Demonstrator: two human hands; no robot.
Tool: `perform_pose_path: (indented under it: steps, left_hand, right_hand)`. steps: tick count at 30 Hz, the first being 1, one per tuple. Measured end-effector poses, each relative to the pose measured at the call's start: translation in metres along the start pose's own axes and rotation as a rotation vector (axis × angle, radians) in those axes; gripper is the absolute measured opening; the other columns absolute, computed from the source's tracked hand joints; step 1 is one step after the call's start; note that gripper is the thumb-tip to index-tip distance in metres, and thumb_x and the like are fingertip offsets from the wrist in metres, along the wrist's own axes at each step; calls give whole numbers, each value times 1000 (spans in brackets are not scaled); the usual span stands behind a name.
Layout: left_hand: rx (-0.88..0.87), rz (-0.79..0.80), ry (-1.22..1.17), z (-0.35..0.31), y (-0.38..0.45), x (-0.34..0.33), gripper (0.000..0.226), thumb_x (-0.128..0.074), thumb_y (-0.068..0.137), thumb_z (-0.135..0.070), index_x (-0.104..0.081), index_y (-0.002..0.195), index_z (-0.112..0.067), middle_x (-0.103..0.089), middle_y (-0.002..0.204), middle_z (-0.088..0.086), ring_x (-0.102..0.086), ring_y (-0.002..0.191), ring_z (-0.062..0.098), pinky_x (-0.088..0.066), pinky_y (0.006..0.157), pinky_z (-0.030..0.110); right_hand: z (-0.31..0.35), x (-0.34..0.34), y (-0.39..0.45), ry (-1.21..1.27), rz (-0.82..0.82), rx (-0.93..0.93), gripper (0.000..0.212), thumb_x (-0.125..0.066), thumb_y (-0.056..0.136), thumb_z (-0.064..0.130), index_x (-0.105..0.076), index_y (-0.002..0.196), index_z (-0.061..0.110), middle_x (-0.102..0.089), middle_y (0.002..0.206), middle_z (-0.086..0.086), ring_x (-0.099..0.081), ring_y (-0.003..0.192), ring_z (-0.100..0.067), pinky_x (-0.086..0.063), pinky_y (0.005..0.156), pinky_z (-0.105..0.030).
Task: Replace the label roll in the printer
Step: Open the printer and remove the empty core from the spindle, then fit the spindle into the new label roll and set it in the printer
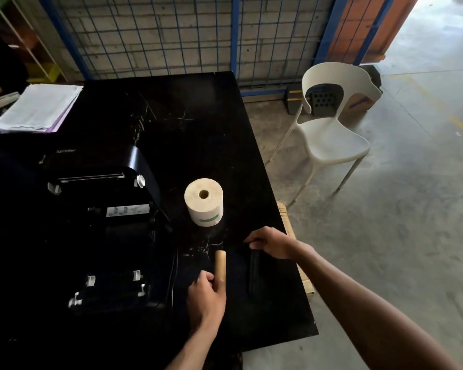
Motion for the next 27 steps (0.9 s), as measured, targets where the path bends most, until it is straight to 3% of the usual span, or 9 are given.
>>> perform_pose_path:
  steps: [5, 11, 14, 20, 25, 27]
  left_hand:
    - [105, 59, 57, -6, 9, -4, 20, -71, 79, -34, -56, 89, -26, -67, 74, -5, -59, 57, 7, -35, 42, 19]
    - [121, 48, 71, -11, 15, -7, 22, -69, 79, -43, -55, 86, -28, -64, 72, -6, -60, 59, 11, -43, 44, 25]
    - [135, 43, 81, -12, 15, -7, 23, -70, 79, -42, -54, 85, -27, -61, 73, -6, -61, 61, 13, -49, 50, 28]
    - [123, 48, 92, -15, 19, -8, 20, -69, 82, -40, -55, 89, -27, -65, 77, -6, -60, 62, 11, -44, 48, 25]
    - [110, 26, 98, -15, 21, -7, 18, -68, 81, -38, -54, 87, -29, -67, 77, -5, -64, 66, 14, -54, 55, 30]
    - [99, 14, 95, -16, 22, -6, 18, -68, 81, -38, -53, 88, -29, -66, 76, -6, -64, 66, 14, -53, 55, 30]
  right_hand:
    - [7, -20, 19, -51, -111, 23, 29, -57, 97, 8, -70, 123, 16, -68, 127, -3, -62, 120, -17, -46, 106, -31]
    - [-4, -35, 25, -87, -203, 70, 30, -59, 97, 15, -69, 124, 25, -61, 129, 0, -53, 120, -19, -46, 106, -41]
    - [-5, -34, 22, -77, -207, 81, 33, -60, 97, 18, -66, 128, 26, -55, 134, -2, -48, 124, -19, -44, 107, -38]
    - [-6, -32, 24, -51, -194, 87, 35, -64, 95, 28, -65, 130, 27, -57, 133, 0, -50, 127, -17, -42, 108, -34]
    - [-3, -28, 22, 1, -205, 92, 29, -63, 96, 29, -68, 124, 24, -62, 128, 0, -56, 120, -13, -46, 105, -32]
    - [-5, -26, 22, 64, -222, 89, 26, -63, 96, 29, -70, 121, 23, -64, 124, 1, -59, 111, -7, -49, 96, -22]
Point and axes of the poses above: each hand's wrist, its own y-axis towards the middle knuckle, its own x-axis out of the back of the hand, z = x × y, the point moved 3 cm from there along y, towards the middle knuckle
